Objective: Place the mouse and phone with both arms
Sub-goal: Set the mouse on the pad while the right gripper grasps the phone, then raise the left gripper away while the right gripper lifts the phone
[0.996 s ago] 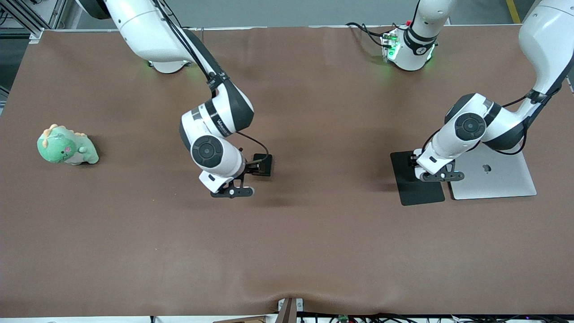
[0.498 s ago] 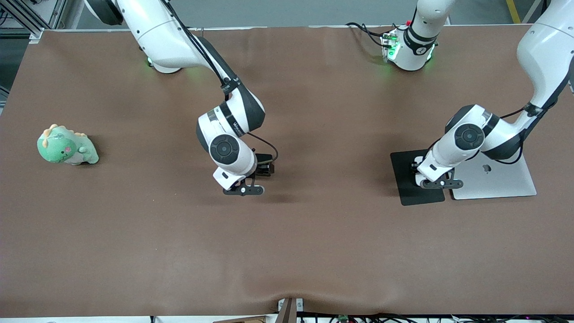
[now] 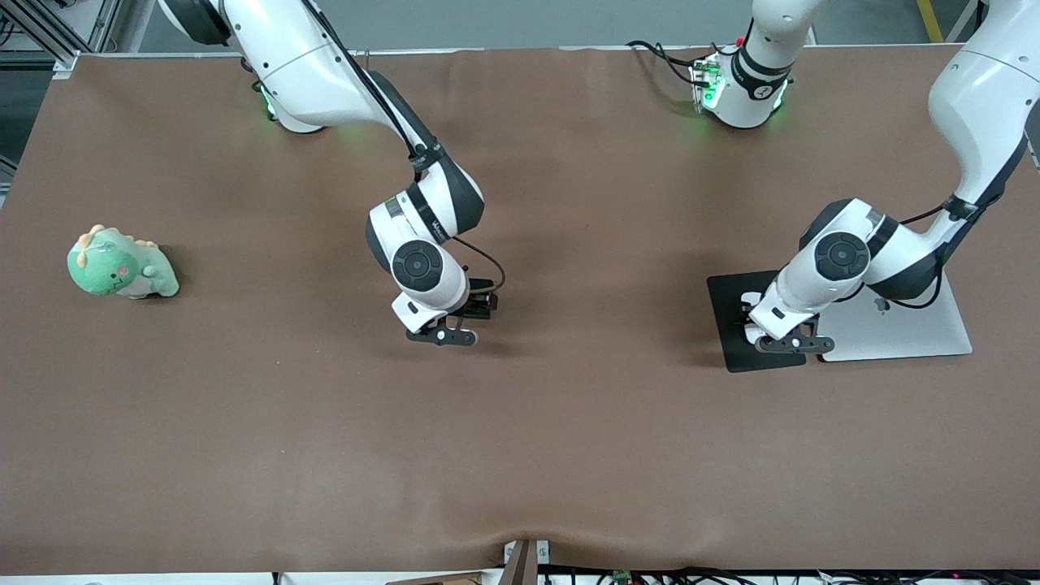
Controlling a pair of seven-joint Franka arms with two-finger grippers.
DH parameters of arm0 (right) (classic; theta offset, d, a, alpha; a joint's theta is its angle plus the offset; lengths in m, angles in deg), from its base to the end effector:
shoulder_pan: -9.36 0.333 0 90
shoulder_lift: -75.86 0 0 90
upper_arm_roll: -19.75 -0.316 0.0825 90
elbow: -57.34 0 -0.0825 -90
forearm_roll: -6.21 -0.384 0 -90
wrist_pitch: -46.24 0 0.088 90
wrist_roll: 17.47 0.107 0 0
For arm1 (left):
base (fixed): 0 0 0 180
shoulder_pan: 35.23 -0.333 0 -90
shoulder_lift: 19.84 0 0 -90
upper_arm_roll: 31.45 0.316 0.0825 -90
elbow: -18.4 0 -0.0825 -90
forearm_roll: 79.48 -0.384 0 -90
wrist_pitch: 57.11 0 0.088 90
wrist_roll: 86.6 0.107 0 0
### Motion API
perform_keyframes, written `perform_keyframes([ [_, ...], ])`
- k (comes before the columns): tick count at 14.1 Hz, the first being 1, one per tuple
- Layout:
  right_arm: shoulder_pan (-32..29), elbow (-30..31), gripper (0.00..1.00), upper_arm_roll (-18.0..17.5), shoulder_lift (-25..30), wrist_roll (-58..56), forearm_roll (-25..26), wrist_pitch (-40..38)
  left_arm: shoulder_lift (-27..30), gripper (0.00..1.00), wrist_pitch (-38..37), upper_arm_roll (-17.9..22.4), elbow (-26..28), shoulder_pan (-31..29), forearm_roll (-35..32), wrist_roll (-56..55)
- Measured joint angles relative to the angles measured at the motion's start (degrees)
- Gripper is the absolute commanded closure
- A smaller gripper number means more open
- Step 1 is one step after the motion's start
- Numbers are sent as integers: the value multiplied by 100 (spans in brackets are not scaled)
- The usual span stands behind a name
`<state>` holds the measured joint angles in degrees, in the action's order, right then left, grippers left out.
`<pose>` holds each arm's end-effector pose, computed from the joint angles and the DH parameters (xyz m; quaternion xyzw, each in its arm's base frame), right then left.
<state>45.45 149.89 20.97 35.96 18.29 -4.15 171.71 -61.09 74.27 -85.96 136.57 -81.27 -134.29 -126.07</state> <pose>0.5530 0.3953 0.2077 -0.9942 0.0624 0.0858 0.0167 0.5712 -0.0665 0.2024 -0.9984 0.0279 -0.0105 0.0470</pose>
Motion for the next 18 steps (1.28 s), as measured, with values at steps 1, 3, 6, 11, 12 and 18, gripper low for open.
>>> perform_keyframes([
  [1, 19, 8, 0, -1, -21, 39, 0, 28, 38, 0, -2, -16, -58, -7, 0, 2],
  [3, 66, 10, 0, -2, -84, 165, 0, 106, 159, 0, -83, -167, -174, -60, 110, 2],
  [6, 158, 11, 0, -2, -180, 309, 0, 214, 363, 0, -765, -492, -627, -152, 728, 514],
  [11, 230, 11, 0, -3, -252, 431, 0, 280, 499, 0, -2271, -792, -1838, -230, 1796, 1624],
  [12, 254, 12, 0, -3, -268, 443, 0, 302, 505, 0, -2569, -880, -2069, -229, 1913, 1684],
  [18, 311, 11, 73, 9, -352, 452, 0, 446, 524, 0, -3618, -1278, -2925, -226, 2128, 1699],
])
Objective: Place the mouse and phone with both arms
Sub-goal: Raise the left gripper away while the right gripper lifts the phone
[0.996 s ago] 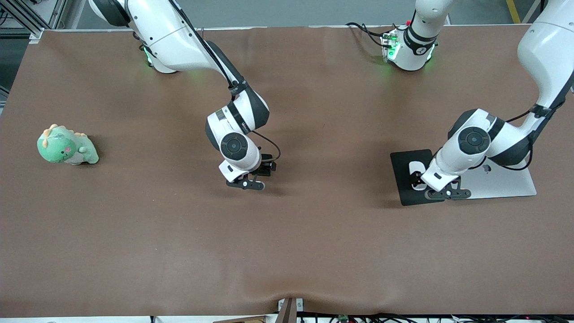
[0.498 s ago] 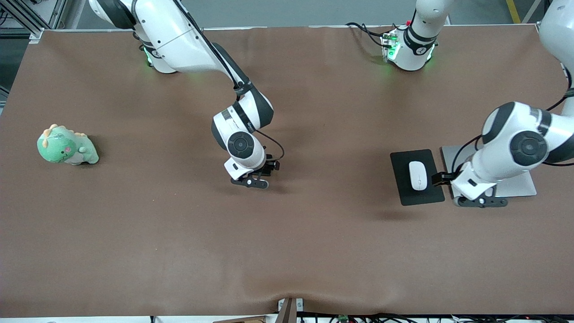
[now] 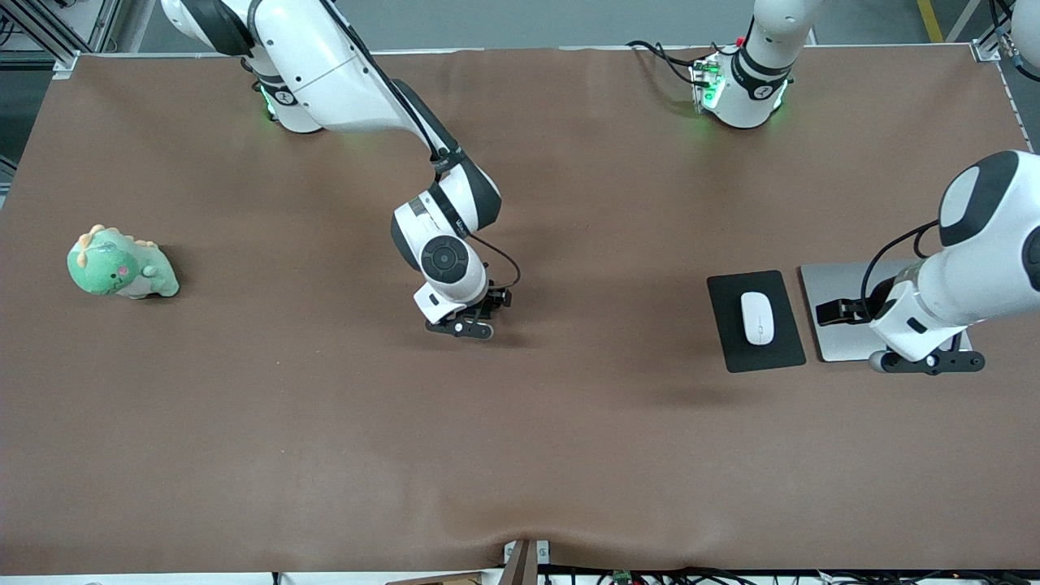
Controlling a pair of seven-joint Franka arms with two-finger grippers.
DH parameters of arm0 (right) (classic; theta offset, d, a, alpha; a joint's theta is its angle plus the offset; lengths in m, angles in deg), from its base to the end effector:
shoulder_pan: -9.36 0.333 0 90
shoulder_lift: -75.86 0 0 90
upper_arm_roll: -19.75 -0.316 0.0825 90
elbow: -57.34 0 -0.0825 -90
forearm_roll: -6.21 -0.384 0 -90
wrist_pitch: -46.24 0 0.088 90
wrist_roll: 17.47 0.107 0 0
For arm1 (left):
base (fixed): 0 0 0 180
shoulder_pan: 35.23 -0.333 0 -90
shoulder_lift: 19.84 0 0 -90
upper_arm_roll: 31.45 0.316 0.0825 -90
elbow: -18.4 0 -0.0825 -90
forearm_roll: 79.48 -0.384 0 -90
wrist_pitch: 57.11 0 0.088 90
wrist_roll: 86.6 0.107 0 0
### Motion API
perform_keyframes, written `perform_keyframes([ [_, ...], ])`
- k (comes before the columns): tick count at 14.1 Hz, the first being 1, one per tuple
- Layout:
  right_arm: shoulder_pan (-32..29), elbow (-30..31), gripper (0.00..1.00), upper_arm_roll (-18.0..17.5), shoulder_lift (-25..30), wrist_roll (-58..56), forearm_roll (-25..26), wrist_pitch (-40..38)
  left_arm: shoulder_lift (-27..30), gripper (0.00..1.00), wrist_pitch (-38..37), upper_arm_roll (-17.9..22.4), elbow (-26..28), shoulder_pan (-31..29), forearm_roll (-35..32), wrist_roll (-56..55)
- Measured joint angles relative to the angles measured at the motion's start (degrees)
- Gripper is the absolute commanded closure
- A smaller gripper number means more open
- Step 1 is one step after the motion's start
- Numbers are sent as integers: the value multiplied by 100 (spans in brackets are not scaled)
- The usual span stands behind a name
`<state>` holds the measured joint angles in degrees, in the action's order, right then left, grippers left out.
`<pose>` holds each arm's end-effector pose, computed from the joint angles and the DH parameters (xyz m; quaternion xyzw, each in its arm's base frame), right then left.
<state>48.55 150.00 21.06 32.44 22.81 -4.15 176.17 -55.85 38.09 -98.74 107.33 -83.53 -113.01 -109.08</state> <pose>0.5323 0.4220 0.1710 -0.9937 0.0797 0.0778 0.0116 0.6440 -0.0274 0.4387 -0.9981 -0.0010 0.0572 0.0220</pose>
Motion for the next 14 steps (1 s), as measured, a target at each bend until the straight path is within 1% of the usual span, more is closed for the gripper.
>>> perform_keyframes([
  [1, 0, -4, 85, 4, 0, 0, 0, 0, 3, 0, -68, -9, -78, 0, 47, 3],
  [3, -1, -7, 100, 7, -2, 2, 0, 1, 71, 0, -147, 51, -219, -1, 307, 138],
  [4, -4, -10, 100, 18, -2, 5, 0, 0, 192, 0, -179, 204, -278, 10, 579, 332],
  [5, -19, -22, 100, 43, -1, 9, 0, -27, 407, 0, -193, 503, -324, 63, 1004, 627],
  [6, -54, -55, 100, 65, 5, 12, 0, -126, 696, 0, -197, 938, -349, 209, 1449, 938],
  [8, -174, -134, 100, 104, 91, 32, 0, -419, 1447, 0, -224, 2199, -364, 918, 2320, 1460],
  [11, -533, -174, 100, 133, 367, 67, 0, -808, 2392, 0, -569, 4017, -369, 2536, 3010, 1590],
  [14, -951, -147, 100, 143, 658, 44, 0, -1209, 2985, 0, -977, 5830, -365, 4405, 3400, 1581],
])
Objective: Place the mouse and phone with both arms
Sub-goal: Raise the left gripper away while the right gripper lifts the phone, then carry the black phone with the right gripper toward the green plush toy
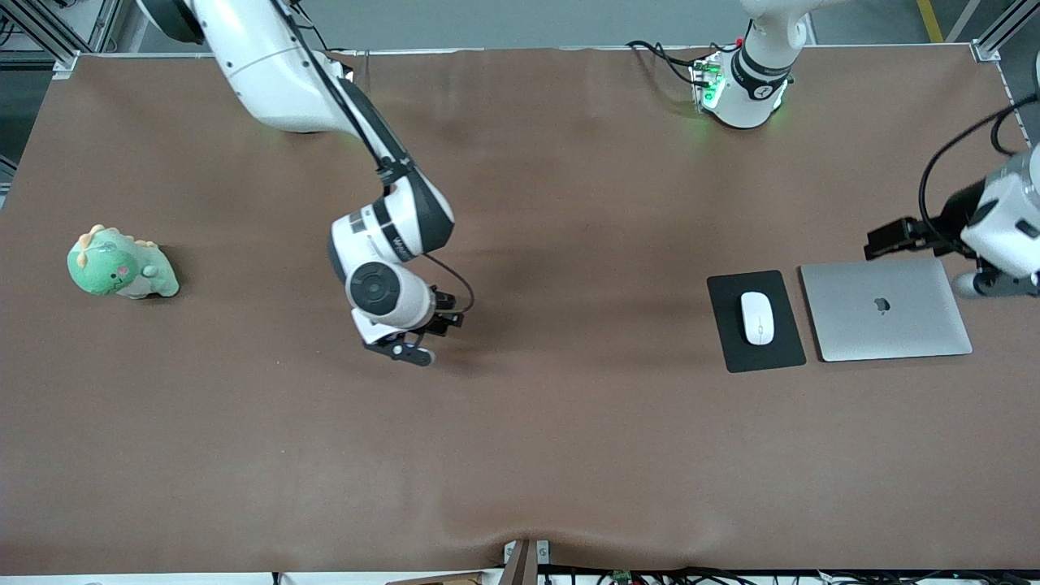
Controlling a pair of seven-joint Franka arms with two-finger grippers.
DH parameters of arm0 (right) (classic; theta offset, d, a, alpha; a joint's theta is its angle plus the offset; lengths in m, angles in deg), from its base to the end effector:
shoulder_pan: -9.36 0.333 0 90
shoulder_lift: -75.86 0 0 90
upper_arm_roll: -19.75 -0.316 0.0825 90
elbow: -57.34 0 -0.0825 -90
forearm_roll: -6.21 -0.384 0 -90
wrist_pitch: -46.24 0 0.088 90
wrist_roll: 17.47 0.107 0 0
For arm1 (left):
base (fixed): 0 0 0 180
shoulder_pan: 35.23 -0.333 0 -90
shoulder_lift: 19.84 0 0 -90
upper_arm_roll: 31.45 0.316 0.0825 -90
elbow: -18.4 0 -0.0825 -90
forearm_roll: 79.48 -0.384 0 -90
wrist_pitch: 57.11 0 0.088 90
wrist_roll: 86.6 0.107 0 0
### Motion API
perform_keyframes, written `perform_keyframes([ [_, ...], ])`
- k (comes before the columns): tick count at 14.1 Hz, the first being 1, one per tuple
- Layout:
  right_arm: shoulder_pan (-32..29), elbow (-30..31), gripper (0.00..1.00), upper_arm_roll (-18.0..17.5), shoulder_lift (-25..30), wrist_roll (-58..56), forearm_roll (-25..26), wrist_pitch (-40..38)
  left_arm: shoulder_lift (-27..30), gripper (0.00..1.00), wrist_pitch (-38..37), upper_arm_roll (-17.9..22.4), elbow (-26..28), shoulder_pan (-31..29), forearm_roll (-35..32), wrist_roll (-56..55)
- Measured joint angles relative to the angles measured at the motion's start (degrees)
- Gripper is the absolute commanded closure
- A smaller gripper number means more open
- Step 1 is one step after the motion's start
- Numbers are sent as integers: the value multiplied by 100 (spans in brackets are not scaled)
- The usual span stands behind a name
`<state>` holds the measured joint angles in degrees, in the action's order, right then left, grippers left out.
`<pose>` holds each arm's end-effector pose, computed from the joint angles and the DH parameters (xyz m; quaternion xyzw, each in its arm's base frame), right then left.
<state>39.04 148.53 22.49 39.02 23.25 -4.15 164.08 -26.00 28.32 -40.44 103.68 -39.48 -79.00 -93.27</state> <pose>0.5974 0.3188 0.2448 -0.9806 0.1644 0.1069 0.0019 0.5762 -0.0438 0.5963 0.9984 0.0167 -0.0528 0.0074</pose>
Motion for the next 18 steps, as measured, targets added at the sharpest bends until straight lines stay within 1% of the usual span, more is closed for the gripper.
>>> perform_keyframes([
  [1, -106, 54, 100, 5, 94, -39, 1, -50, 129, 0, -95, 469, 6, 512, 61, 0],
  [2, -204, 146, 100, 9, 193, -167, 2, -59, 225, 0, -134, 752, 18, 841, 98, 0],
  [3, -325, 284, 100, 15, 305, -377, 3, -59, 300, 0, -145, 886, 37, 1016, 109, 0],
  [8, -1161, 1165, 100, 39, 961, -1454, 9, -26, 359, 0, -143, 982, 85, 1047, 193, 127],
  [11, -1596, 1546, 100, 44, 1247, -2144, 11, -15, 359, 0, -72, 1012, 90, 991, 194, 200],
  [14, -1904, 1835, 100, 47, 1413, -2689, 116, 34, 359, 0, 0, 1021, 90, 986, 194, 208],
  [18, -2526, 2370, 100, 57, 1458, -3681, 258, 572, 359, 0, 131, 1024, 93, 985, 186, 208],
])
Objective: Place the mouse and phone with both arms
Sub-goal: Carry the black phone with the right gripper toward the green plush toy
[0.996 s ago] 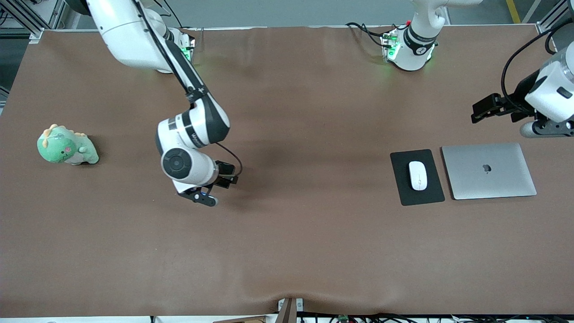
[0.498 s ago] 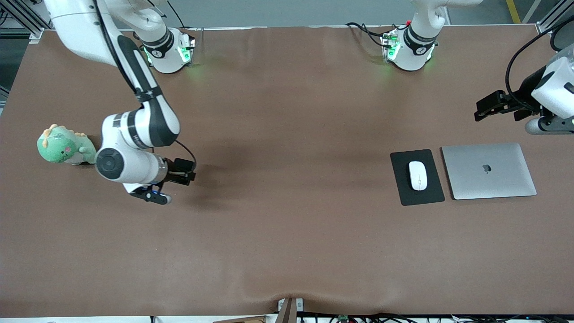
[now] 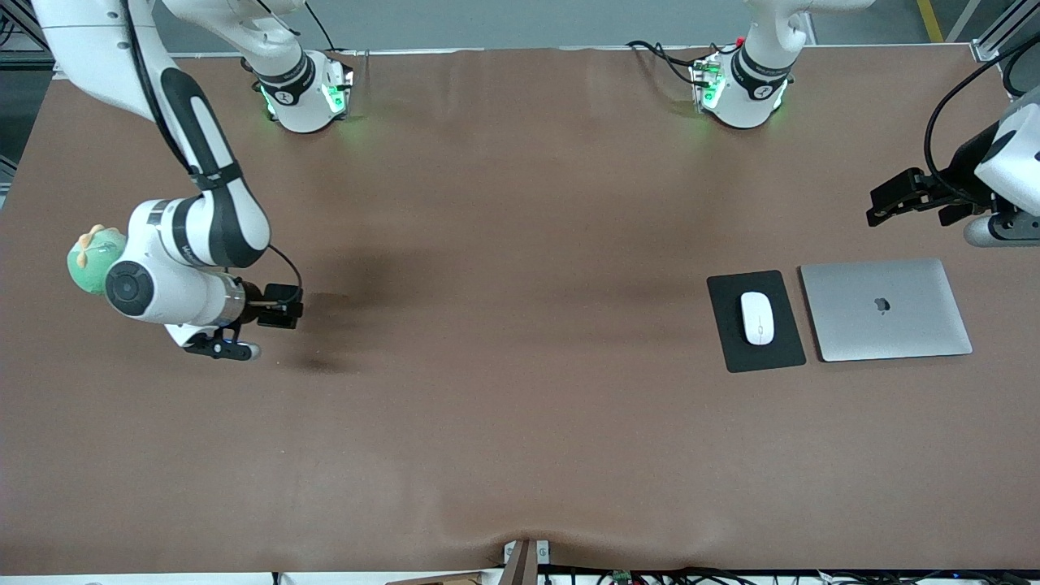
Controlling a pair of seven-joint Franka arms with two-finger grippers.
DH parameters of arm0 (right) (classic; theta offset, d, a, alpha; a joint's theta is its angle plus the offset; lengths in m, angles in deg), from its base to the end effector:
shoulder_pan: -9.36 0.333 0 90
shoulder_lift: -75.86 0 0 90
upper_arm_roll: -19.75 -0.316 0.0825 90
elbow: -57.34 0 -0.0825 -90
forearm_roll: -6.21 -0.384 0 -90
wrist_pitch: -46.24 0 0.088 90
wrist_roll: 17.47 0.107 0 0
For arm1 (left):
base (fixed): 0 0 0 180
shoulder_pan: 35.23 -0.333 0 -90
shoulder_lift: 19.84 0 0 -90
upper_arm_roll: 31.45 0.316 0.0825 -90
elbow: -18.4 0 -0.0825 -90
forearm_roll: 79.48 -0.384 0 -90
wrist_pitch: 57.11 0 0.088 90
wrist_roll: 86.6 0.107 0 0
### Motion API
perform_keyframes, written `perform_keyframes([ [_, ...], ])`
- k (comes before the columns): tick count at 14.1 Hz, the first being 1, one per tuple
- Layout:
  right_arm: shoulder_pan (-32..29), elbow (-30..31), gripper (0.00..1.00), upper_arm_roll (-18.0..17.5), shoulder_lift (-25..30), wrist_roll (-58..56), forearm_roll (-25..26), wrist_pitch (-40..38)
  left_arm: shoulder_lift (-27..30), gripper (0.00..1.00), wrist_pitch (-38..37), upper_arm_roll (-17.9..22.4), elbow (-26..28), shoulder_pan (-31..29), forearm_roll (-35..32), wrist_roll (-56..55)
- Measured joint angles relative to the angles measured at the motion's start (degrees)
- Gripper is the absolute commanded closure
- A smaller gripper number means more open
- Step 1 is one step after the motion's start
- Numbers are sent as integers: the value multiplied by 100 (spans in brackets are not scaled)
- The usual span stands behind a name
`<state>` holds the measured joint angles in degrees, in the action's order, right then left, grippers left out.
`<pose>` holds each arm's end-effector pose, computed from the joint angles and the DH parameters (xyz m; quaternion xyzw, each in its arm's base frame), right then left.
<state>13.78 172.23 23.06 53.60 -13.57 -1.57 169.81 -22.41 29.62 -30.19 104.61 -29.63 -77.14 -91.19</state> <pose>0.5782 0.0172 0.2446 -0.9900 0.0672 0.1189 0.0355 0.5609 -0.0474 0.6257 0.9996 0.0014 -0.0194 0.0185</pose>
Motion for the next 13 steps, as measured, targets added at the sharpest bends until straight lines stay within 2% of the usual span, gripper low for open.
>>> perform_keyframes([
  [4, -294, 416, 100, 2, 100, -338, 70, 231, 0, 0, 41, 11, 0, -2, 0, -1],
  [9, -418, 1295, 100, 2, 136, -404, 343, 1379, 0, 0, 37, 15, 0, -5, -1, 0],
  [13, -647, 1504, 100, 3, 137, -799, 349, 1610, 0, 0, -71, 29, 4, -68, -71, 26],
])
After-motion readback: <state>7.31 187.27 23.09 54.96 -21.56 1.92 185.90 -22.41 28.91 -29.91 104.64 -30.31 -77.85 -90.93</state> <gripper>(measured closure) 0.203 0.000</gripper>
